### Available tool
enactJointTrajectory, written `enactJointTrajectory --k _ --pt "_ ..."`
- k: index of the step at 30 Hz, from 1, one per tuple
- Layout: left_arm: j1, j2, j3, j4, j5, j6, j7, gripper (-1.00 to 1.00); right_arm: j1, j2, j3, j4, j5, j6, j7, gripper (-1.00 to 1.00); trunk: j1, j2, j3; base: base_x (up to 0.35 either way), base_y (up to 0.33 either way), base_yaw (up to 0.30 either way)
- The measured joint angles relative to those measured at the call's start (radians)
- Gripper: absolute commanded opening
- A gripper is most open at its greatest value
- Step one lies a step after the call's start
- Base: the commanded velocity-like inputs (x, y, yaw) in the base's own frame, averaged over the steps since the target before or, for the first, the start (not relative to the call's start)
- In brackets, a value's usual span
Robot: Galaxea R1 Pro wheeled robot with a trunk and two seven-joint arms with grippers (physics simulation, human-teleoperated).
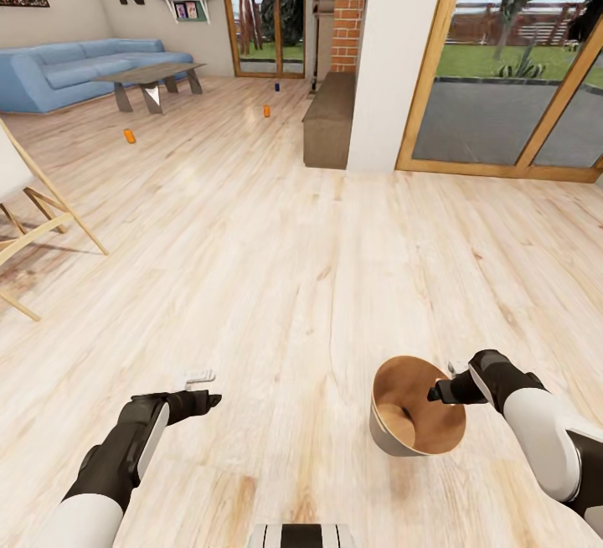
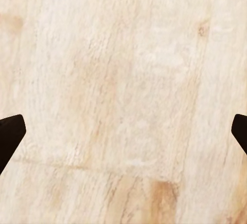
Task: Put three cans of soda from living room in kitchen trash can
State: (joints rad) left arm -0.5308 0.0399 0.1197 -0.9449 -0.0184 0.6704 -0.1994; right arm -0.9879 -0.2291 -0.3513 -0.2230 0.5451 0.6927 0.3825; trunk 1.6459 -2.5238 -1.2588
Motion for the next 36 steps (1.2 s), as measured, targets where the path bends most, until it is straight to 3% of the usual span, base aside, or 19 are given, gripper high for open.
enactJointTrajectory --k 1,2,12,30,33,36 --pt "0.0 0.0 0.0 0.0 0.0 0.0 0.0 1.0 0.0 0.0 0.0 0.0 0.0 0.0 0.0 1.0 0.0 0.0 0.0 0.0 0.0 0.0" --pt "0.0 0.0 0.0 0.0 0.0 0.0 0.0 1.0 0.0 0.0 0.0 0.0 0.0 0.0 0.001 -1.0 0.0 0.0 0.0 0.0 0.0 0.0" --pt "0.0 0.0 0.0 0.0 0.0 0.0 0.001 1.0 0.002 -0.003 0.011 -0.002 0.033 -0.015 0.005 -1.0 0.0 0.0 0.0 0.0 0.0 0.0" --pt "0.0 0.0 0.0 0.0 0.0 -0.001 0.002 1.0 0.004 0.002 0.014 -0.005 0.032 -0.013 0.003 -1.0 0.0 0.0 0.0 0.0 0.0 0.0" --pt "0.0 -0.001 0.001 0.0 0.0 -0.002 0.005 1.0 0.005 0.005 0.005 -0.005 0.008 -0.005 -0.002 -1.0 -0.001 0.001 0.011 0.0 0.0 0.0" --pt "0.0 -0.001 0.0 0.0 0.0 -0.002 0.005 1.0 0.006 0.006 0.008 -0.004 0.012 -0.004 -0.004 -1.0 -0.003 0.001 0.023 0.0 0.0 0.0"
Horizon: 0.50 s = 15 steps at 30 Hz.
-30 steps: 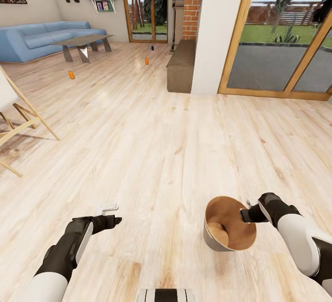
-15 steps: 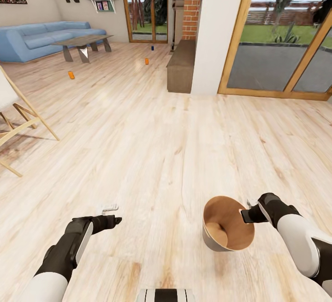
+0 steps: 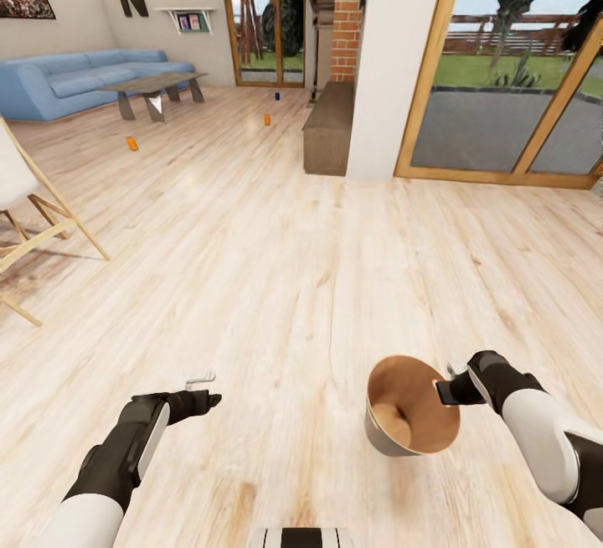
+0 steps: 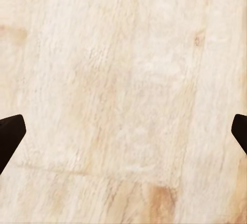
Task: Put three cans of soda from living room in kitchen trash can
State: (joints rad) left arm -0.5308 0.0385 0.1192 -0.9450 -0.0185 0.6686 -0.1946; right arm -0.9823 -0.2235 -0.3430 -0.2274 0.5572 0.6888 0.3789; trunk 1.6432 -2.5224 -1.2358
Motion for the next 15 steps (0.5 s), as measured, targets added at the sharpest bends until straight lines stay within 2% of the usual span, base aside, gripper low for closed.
enactJointTrajectory --k 15 --pt "0.0 0.0 -0.001 0.006 -0.001 0.0 0.001 1.0 -0.001 0.003 0.004 -0.003 0.001 0.002 -0.01 -1.0 -0.007 0.003 0.058 0.0 0.0 0.0"
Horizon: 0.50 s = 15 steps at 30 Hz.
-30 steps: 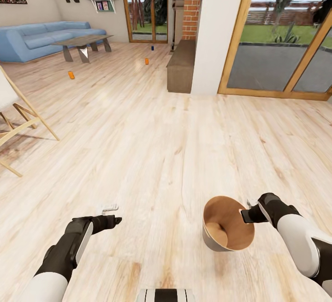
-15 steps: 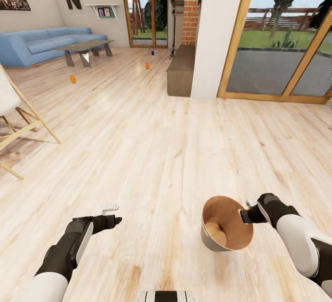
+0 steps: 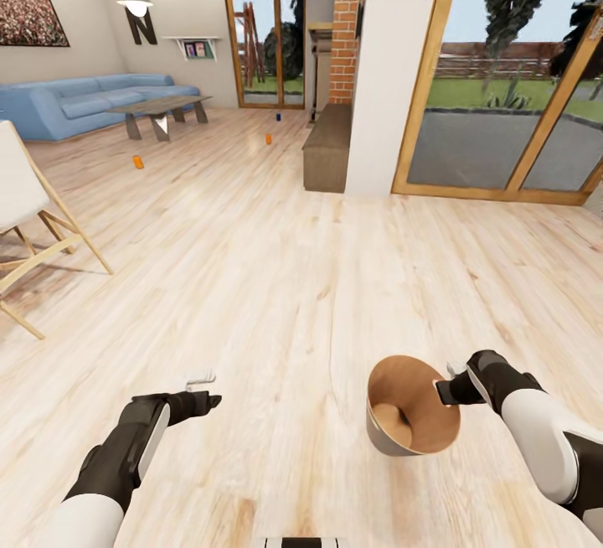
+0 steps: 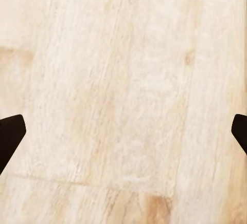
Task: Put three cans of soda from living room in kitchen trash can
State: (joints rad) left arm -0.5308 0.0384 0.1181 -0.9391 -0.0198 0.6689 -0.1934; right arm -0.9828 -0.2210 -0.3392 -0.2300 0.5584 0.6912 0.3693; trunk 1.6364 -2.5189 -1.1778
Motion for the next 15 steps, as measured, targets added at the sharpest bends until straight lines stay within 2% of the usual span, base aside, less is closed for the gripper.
enactJointTrajectory --k 15 --pt "-0.001 -0.004 -0.001 0.008 -0.002 0.0 0.006 1.0 0.0 0.003 0.001 -0.001 -0.003 0.001 0.004 -1.0 -0.007 0.003 0.058 0.0 0.0 0.0"
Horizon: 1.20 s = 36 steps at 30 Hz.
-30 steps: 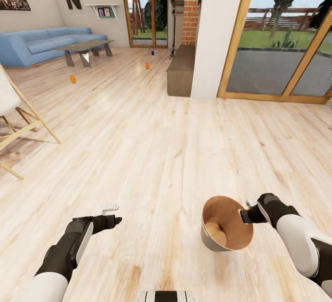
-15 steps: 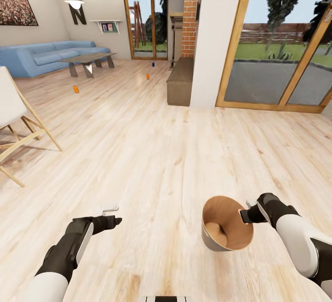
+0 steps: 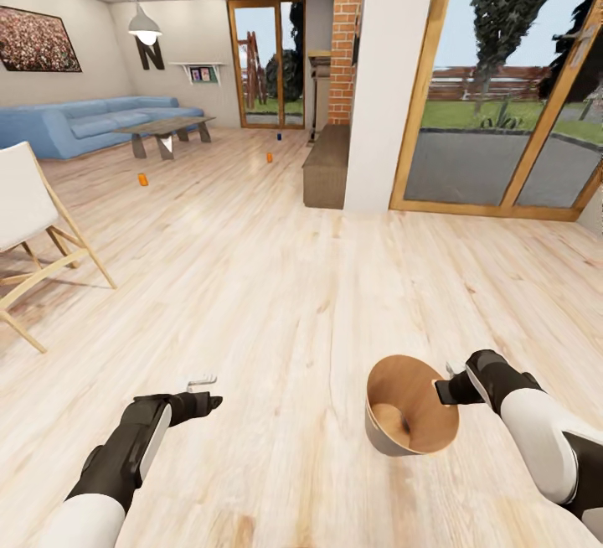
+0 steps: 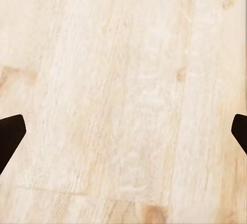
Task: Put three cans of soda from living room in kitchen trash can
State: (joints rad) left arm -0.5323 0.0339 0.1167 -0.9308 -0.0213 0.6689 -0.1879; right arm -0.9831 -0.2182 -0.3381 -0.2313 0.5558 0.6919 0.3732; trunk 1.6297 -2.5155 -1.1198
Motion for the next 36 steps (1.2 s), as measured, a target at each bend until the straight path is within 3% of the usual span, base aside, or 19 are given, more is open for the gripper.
enactJointTrajectory --k 13,29,36 --pt "0.0 0.0 0.0 0.002 -0.003 -0.001 0.001 1.0 0.0 0.001 -0.004 -0.009 -0.008 -0.014 0.008 -1.0 -0.006 0.003 0.05 0.0 0.0 0.0" --pt "0.0 0.0 0.0 0.004 -0.003 -0.002 0.002 1.0 0.0 0.0 -0.008 -0.106 -0.011 -0.018 0.022 -1.0 -0.013 0.007 0.112 0.0 0.0 0.0" --pt "0.0 -0.001 -0.006 0.019 -0.003 -0.008 0.004 1.0 0.0 0.0 -0.01 -0.114 -0.009 -0.084 0.063 -1.0 -0.016 0.008 0.139 0.0 0.0 0.0"
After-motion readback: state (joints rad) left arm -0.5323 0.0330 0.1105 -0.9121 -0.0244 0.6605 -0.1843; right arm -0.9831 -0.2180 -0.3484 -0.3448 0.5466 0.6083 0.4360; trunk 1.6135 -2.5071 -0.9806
